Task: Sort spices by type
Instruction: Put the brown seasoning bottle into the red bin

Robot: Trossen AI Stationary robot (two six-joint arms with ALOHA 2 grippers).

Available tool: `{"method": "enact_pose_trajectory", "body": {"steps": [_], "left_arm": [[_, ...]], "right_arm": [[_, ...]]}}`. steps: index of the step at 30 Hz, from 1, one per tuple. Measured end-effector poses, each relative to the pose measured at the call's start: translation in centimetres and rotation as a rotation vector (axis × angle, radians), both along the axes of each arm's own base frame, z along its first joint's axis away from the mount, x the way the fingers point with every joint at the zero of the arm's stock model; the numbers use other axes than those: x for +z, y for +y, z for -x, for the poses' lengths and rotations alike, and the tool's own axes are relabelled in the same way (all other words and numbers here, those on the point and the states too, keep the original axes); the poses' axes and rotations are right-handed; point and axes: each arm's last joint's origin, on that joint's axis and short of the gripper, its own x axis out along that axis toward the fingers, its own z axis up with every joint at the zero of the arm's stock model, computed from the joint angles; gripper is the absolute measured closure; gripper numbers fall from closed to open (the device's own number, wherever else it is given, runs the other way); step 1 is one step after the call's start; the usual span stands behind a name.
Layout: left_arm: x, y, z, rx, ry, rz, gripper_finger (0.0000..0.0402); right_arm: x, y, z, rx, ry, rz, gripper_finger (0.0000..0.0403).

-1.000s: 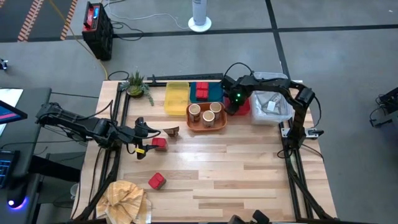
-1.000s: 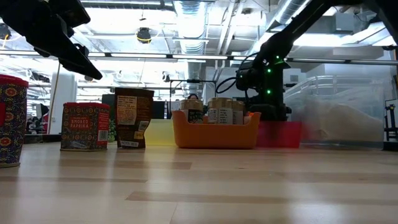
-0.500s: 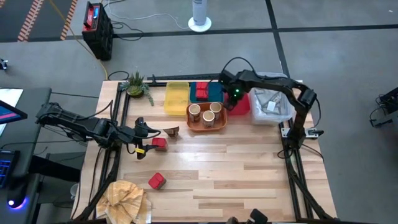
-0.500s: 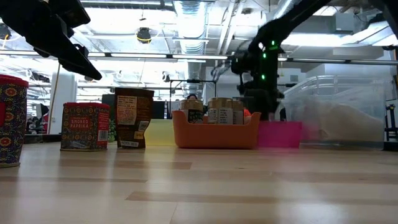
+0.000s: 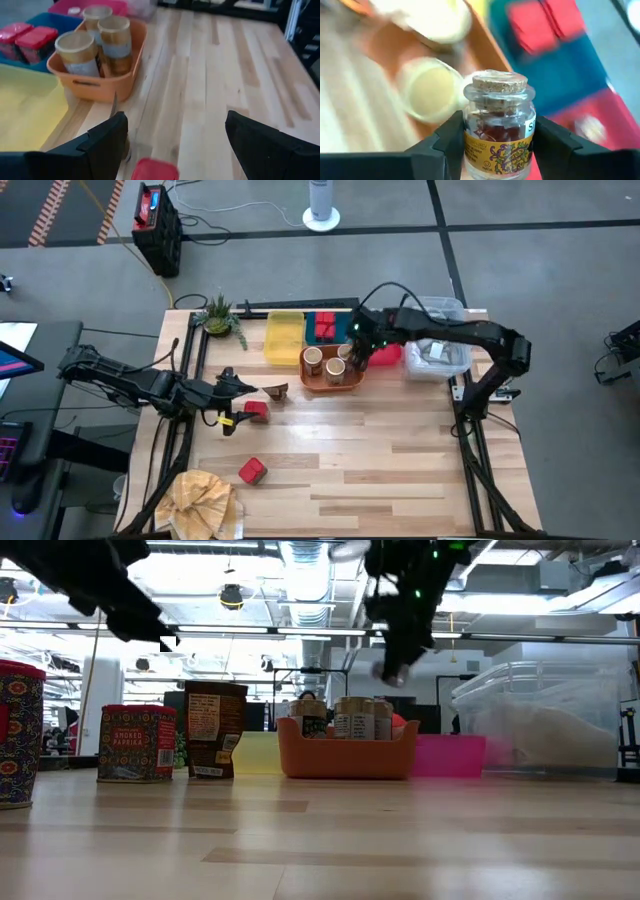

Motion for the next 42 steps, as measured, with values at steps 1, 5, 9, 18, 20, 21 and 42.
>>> {"method": "enact_pose_trajectory", "body": {"steps": [1, 5, 9, 18, 20, 21, 42], "left_arm": [[0.1, 0.0, -0.1, 0.0, -0.012, 0.003, 0.0079], [0.0, -0.5, -1.0, -0.025, -0.025, -0.018, 0.0079], [-0.2, -1.3, -2.4, -0.075, -0.042, -0.081, 0.0079], [-1.3, -2.6, -6.1, -0.084, -0.066, -0.484, 0.0079], [-1.5, -2.8, -6.8, -0.079, -0.076, -0.571, 0.0079], [-1.5, -2.9, -7.2, -0.075, -0.082, -0.614, 0.0079], [-1.6, -3.7, -9.7, -0.046, -0.172, -0.955, 0.0034]], "right_arm": [[0.0, 0.9, -0.5, 0.027, -0.038, 0.008, 0.0195], [-0.5, 4.6, -2.0, 0.123, -0.198, 0.03, 0.0195], [-1.5, 8.1, -2.7, 0.189, -0.354, 0.018, 0.0195], [-4.0, 13.6, -2.9, 0.181, -0.668, 0.035, 0.0195], [-4.2, 14.3, -2.8, 0.158, -0.736, 0.05, 0.0195], [-4.1, 14.6, -2.7, 0.148, -0.767, 0.054, 0.0195], [-6.1, 16.6, -5.1, 0.131, -1.037, 0.065, 0.0192]]}}
